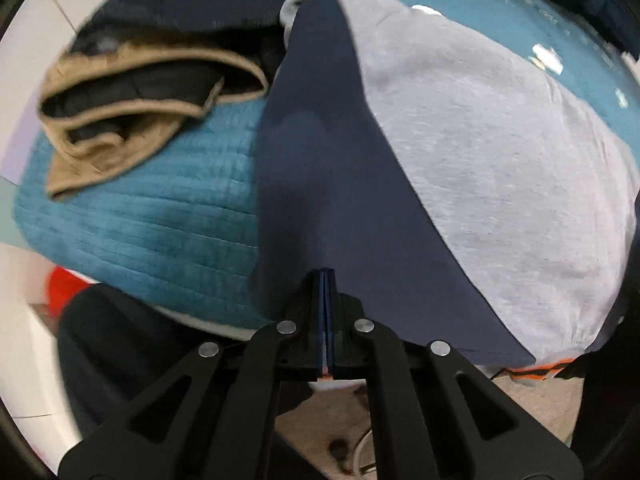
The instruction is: Fold large clothes
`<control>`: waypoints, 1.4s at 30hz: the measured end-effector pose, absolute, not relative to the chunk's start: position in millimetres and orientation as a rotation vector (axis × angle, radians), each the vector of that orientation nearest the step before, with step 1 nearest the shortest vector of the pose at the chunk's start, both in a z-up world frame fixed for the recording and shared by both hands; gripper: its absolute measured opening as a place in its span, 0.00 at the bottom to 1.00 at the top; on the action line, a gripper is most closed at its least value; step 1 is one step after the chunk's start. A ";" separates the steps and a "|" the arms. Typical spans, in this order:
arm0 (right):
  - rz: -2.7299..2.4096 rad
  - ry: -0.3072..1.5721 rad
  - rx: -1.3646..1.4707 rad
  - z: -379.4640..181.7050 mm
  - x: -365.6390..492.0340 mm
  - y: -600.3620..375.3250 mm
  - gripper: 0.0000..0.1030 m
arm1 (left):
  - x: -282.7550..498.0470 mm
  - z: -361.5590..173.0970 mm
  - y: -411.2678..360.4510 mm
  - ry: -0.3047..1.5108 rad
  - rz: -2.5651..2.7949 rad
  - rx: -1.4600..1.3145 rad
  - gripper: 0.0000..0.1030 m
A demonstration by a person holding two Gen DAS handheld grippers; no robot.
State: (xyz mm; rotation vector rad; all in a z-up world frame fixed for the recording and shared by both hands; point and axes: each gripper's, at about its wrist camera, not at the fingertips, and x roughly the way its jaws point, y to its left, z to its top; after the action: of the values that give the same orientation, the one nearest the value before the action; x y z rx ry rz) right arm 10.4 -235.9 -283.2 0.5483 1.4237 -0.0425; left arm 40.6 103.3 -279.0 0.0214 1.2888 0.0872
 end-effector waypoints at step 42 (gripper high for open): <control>0.047 1.293 0.882 -289.4 40.9 -311.2 0.81 | 37.2 -221.5 65.8 1.188 0.035 0.009 0.74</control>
State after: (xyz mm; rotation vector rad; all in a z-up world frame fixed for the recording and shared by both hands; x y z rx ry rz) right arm 40.9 -311.2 -289.4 0.8825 1.2932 0.0471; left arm 37.2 65.8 -221.5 0.0092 1.1878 0.0351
